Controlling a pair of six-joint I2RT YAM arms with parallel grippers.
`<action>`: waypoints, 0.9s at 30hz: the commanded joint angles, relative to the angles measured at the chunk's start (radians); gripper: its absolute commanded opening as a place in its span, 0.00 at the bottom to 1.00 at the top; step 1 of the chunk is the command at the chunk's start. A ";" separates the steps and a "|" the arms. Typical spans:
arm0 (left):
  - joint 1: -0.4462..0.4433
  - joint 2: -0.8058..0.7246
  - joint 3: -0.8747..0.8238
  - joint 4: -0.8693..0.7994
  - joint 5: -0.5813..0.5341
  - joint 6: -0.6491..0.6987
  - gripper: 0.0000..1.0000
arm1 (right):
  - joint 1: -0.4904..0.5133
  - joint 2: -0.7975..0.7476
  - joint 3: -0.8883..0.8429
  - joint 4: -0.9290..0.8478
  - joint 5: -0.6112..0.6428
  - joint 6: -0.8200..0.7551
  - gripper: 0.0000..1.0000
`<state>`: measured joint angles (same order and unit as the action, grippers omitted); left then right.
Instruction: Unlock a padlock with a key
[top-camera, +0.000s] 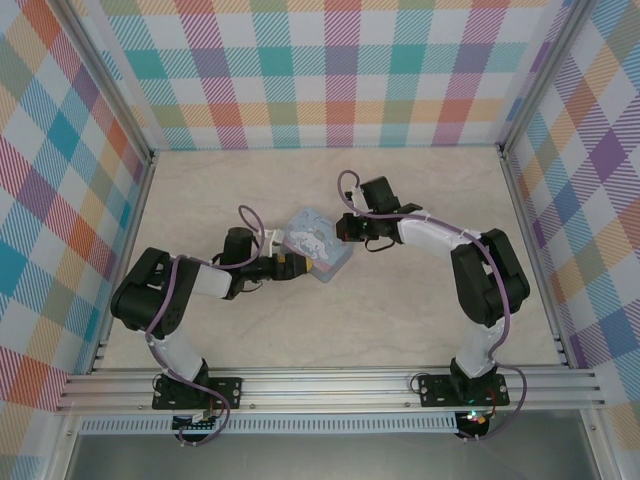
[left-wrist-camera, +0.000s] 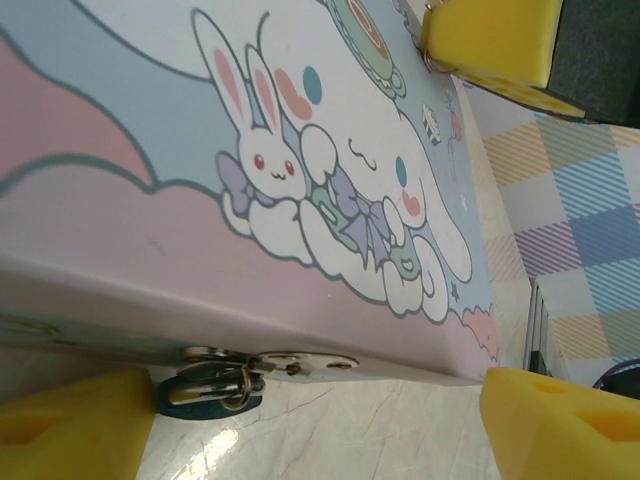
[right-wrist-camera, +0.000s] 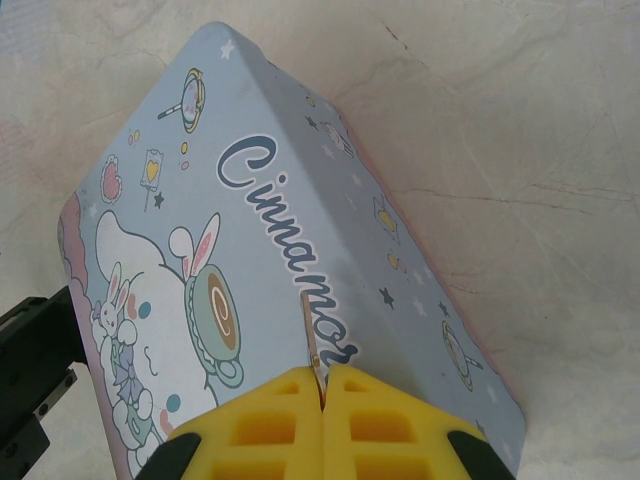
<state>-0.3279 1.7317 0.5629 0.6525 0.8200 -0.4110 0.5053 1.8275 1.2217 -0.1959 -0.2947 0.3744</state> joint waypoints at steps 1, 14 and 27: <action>-0.020 0.018 0.015 -0.044 0.046 0.022 0.83 | -0.004 0.028 0.030 -0.021 0.011 -0.030 0.04; -0.032 0.009 -0.049 0.131 0.060 -0.110 0.82 | -0.010 0.034 0.027 -0.004 -0.006 -0.036 0.04; -0.049 0.044 -0.102 0.367 0.023 -0.292 0.82 | -0.011 0.035 0.024 0.000 -0.010 -0.034 0.04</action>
<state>-0.3645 1.7683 0.4728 0.9211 0.8364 -0.6552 0.5018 1.8378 1.2308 -0.1913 -0.3027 0.3573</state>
